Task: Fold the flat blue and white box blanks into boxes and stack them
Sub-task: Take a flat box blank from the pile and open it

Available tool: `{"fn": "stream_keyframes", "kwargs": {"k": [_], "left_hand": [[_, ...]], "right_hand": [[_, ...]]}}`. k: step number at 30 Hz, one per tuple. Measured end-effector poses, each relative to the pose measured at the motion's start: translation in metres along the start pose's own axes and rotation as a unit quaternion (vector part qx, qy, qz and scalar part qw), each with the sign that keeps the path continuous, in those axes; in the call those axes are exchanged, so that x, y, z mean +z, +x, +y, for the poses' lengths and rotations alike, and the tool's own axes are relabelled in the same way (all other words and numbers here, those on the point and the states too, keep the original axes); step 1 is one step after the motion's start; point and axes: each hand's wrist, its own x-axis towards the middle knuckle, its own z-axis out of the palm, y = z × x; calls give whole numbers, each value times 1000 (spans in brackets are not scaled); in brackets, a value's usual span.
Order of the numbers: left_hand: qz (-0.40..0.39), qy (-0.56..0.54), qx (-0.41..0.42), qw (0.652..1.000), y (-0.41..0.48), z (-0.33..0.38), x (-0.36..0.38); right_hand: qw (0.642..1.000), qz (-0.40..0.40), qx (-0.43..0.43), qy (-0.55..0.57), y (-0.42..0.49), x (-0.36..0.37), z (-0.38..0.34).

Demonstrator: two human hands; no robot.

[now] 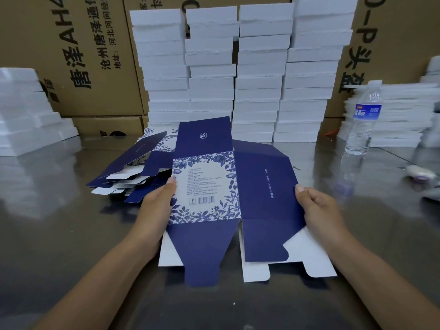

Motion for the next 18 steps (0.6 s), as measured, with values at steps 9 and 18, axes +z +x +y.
{"fn": "stream_keyframes", "kwargs": {"k": [9, 18], "left_hand": [[27, 54, 67, 996, 2, -4, -7], [4, 0, 17, 1000, 4, -3, -3]], "right_hand": [[999, -30, 13, 39, -4, 4, -2], [1000, -21, 5, 15, -3, 0, -3]]}}
